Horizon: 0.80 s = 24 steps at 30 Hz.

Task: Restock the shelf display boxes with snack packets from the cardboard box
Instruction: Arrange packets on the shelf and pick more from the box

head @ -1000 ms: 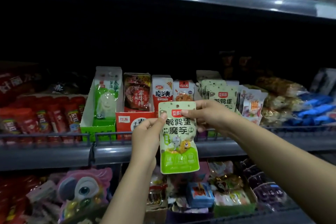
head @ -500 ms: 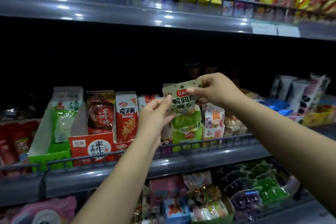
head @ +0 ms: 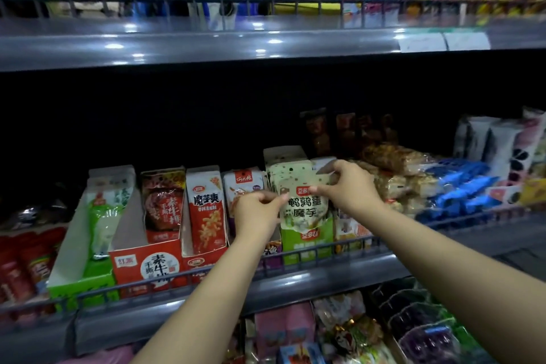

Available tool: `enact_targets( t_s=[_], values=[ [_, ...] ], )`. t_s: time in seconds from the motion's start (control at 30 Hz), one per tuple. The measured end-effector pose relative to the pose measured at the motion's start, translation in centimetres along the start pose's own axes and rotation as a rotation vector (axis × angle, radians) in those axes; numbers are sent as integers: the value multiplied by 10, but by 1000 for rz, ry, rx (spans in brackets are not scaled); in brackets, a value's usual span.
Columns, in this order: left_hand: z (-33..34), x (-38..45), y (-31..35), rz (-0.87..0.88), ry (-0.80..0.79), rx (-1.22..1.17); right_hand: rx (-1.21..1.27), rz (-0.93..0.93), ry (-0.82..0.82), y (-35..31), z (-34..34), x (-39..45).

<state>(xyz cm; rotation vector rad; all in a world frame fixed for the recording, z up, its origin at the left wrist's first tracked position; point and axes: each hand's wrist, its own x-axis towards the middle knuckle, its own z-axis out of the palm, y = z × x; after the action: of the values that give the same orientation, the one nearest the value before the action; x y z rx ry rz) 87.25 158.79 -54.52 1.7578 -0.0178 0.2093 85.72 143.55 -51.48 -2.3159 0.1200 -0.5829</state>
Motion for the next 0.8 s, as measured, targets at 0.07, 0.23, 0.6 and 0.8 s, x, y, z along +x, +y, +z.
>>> enact_targets(
  t_s=[0.07, 0.23, 0.6, 0.8],
  values=[
    [2, 1, -2, 36, 55, 70, -151, -77, 90, 4, 2, -5],
    [7, 2, -2, 46, 81, 90, -319, -121, 102, 11, 5, -2],
    [-8, -43, -4, 83, 119, -27, 4, -216, 175, 12, 8, -56],
    [-20, -102, -48, 42, 53, -45, 210, -47, 72, 35, 42, -129]
  ],
)
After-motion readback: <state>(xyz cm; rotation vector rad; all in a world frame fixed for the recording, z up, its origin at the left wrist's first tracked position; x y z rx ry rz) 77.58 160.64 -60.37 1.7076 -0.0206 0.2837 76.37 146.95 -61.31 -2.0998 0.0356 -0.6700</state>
